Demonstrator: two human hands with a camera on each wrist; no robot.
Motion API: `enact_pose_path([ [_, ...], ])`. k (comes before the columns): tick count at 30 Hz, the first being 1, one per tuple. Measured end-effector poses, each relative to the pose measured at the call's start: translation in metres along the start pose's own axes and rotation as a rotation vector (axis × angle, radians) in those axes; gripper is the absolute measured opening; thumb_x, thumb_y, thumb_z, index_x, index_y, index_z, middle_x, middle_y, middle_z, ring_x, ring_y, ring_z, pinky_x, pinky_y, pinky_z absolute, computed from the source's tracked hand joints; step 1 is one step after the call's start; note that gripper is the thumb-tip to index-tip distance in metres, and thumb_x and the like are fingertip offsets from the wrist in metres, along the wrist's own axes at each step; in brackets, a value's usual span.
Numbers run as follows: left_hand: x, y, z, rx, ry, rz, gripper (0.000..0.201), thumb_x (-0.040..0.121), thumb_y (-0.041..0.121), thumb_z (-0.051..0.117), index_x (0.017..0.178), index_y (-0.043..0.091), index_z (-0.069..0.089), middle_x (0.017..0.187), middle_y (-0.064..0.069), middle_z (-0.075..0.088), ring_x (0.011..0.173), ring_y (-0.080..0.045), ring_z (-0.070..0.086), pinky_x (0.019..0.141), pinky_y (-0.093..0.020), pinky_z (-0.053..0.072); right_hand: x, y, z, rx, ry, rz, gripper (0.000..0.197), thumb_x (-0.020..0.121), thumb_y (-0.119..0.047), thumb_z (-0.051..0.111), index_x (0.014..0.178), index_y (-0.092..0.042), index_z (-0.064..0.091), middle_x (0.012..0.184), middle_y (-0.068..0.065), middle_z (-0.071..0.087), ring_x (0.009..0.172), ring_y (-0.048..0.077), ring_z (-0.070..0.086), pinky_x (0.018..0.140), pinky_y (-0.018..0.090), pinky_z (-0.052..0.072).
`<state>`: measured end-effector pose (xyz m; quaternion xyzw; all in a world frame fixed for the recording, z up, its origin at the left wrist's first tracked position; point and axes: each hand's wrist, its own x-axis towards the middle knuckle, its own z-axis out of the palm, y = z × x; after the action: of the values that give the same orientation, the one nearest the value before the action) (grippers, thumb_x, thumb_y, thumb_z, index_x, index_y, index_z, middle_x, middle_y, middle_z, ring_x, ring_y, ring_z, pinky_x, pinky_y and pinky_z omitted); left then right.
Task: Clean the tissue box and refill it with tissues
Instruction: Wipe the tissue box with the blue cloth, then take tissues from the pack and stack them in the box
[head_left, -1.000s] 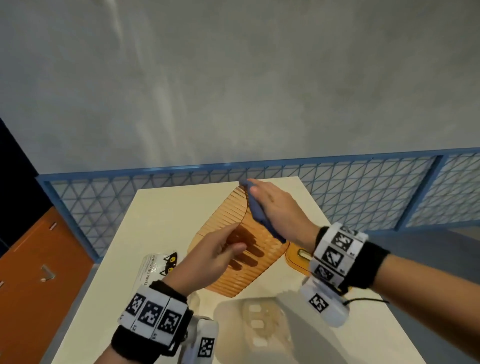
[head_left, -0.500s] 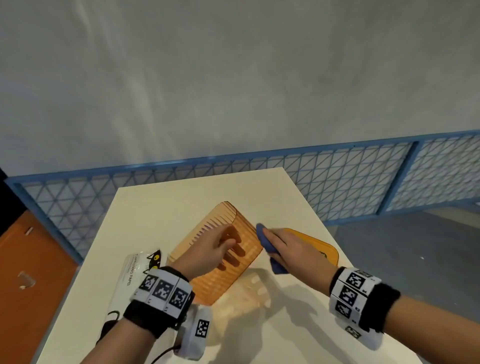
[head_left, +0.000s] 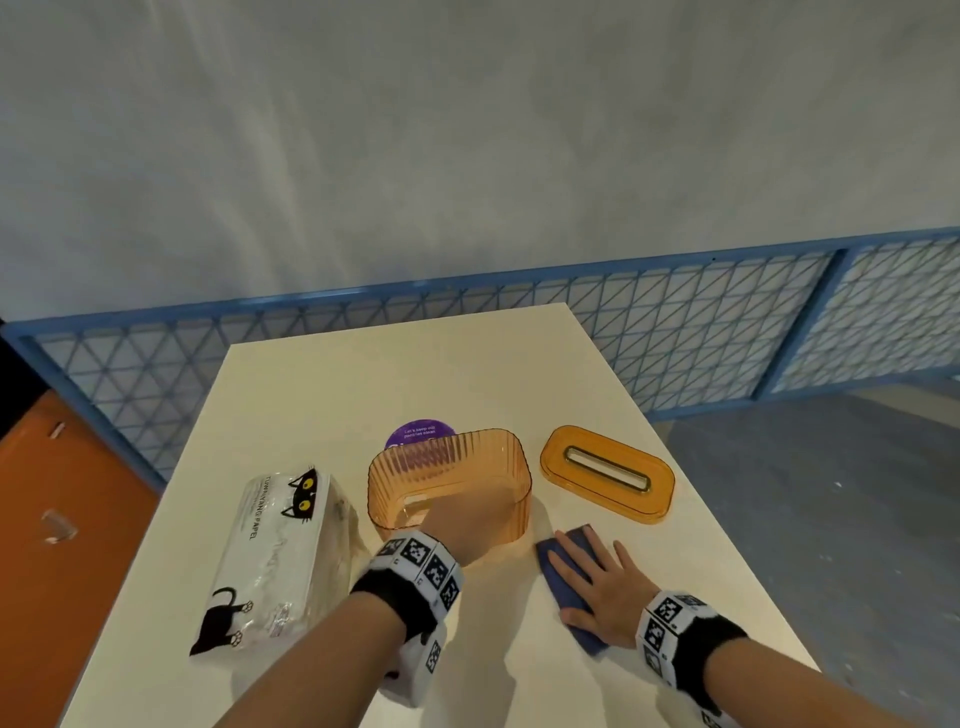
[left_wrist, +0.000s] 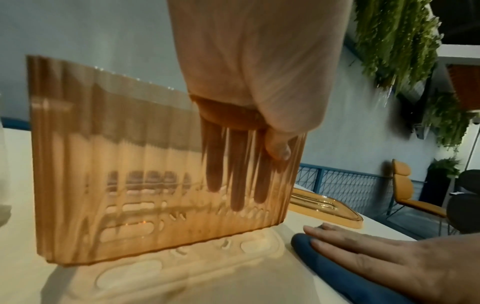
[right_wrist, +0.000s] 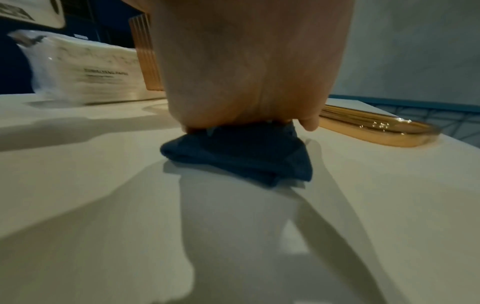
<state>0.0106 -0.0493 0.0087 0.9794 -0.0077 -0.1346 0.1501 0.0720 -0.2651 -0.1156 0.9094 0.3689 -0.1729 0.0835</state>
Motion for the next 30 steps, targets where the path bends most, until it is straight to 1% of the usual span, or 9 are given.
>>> enact_pose_path([
  [2, 0.004, 0.003, 0.007, 0.014, 0.002, 0.002, 0.032, 0.090, 0.003, 0.043, 0.119, 0.014, 0.052, 0.109, -0.007, 0.064, 0.095, -0.021, 0.061, 0.082, -0.033, 0.048, 0.002, -0.002, 0.003, 0.048, 0.039, 0.001, 0.074, 0.090, -0.062, 0.004, 0.149, -0.018, -0.006, 0.160, 0.001, 0.005, 0.115, 0.028, 0.046, 0.068, 0.043, 0.058],
  [6, 0.009, 0.005, 0.018, 0.019, -0.103, -0.042, 0.030, 0.091, 0.004, 0.040, 0.117, 0.016, 0.048, 0.114, -0.009, 0.064, 0.104, -0.028, 0.061, 0.089, -0.042, 0.051, -0.004, -0.006, -0.012, 0.082, 0.029, 0.006, 0.070, 0.092, -0.060, 0.001, 0.150, -0.022, 0.000, 0.128, -0.005, 0.063, 0.108, 0.028, 0.066, 0.066, 0.044, 0.060],
  [8, 0.010, 0.007, 0.021, 0.042, -0.113, -0.045, 0.028, 0.093, 0.006, 0.038, 0.118, 0.017, 0.047, 0.114, -0.009, 0.064, 0.104, -0.029, 0.060, 0.086, -0.042, 0.050, -0.010, -0.008, -0.030, -0.015, -0.088, 0.003, 0.080, 0.084, -0.066, -0.015, 0.150, -0.026, 0.007, 0.146, -0.001, 0.046, 0.130, 0.031, 0.048, 0.088, 0.057, 0.049],
  [10, 0.012, 0.010, 0.024, 0.077, -0.106, -0.039, 0.025, 0.095, 0.009, 0.038, 0.116, 0.016, 0.047, 0.110, -0.012, 0.064, 0.099, -0.031, 0.061, 0.080, -0.042, 0.049, -0.008, -0.002, -0.034, -0.038, -0.208, -0.102, 0.104, 0.056, -0.071, -0.028, 0.149, -0.033, -0.003, 0.160, -0.005, -0.002, 0.148, 0.028, 0.001, 0.114, 0.059, 0.015],
  [13, 0.016, 0.011, 0.026, 0.096, -0.115, -0.048, 0.023, 0.098, 0.016, 0.037, 0.119, 0.016, 0.047, 0.108, -0.013, 0.064, 0.098, -0.033, 0.061, 0.079, -0.041, 0.048, -0.009, -0.001, -0.052, 0.036, -0.214, -0.075, 0.109, 0.046, -0.072, -0.026, 0.148, -0.037, -0.007, 0.159, -0.009, -0.014, 0.147, 0.024, -0.015, 0.117, 0.053, 0.000],
  [18, 0.016, 0.002, 0.016, -0.028, -0.076, -0.092, 0.049, 0.093, 0.035, 0.051, 0.139, 0.021, 0.038, 0.141, -0.005, 0.047, 0.128, -0.026, 0.047, 0.103, -0.039, 0.042, -0.011, 0.001, -0.088, 0.084, -0.110, 0.021, 0.060, 0.096, -0.053, 0.017, 0.150, -0.028, 0.008, 0.160, -0.004, 0.008, 0.148, 0.027, -0.002, 0.118, 0.052, 0.007],
  [24, -0.033, -0.032, -0.005, -0.192, 0.340, -0.083, 0.058, 0.089, 0.049, 0.051, 0.141, 0.027, 0.036, 0.145, 0.006, 0.042, 0.136, -0.012, 0.036, 0.112, -0.032, 0.034, -0.013, -0.020, -0.136, 0.128, 0.205, -0.016, 0.040, 0.099, -0.033, 0.034, 0.137, -0.025, 0.041, 0.137, -0.003, 0.051, 0.126, 0.016, 0.046, 0.103, 0.030, 0.041],
  [28, -0.093, -0.081, -0.003, -0.144, 0.340, -0.235, 0.091, 0.067, 0.085, 0.020, 0.139, 0.032, 0.036, 0.149, 0.011, 0.035, 0.144, -0.011, 0.020, 0.118, -0.041, 0.019, -0.014, -0.065, -0.171, 0.252, 0.302, -0.125, 0.031, 0.099, -0.029, 0.036, 0.123, -0.022, 0.055, 0.118, -0.004, 0.064, 0.104, 0.013, 0.060, 0.083, 0.022, 0.048],
  [30, -0.123, -0.105, 0.003, -0.157, 0.320, -0.357, 0.089, 0.069, 0.084, 0.026, 0.142, 0.034, 0.032, 0.154, 0.011, 0.024, 0.147, -0.011, 0.008, 0.118, -0.049, 0.009, -0.006, -0.095, -0.181, 0.357, 0.271, -0.215, 0.028, 0.099, -0.026, 0.039, 0.120, -0.020, 0.057, 0.111, -0.001, 0.067, 0.091, 0.011, 0.059, 0.075, 0.020, 0.045],
])
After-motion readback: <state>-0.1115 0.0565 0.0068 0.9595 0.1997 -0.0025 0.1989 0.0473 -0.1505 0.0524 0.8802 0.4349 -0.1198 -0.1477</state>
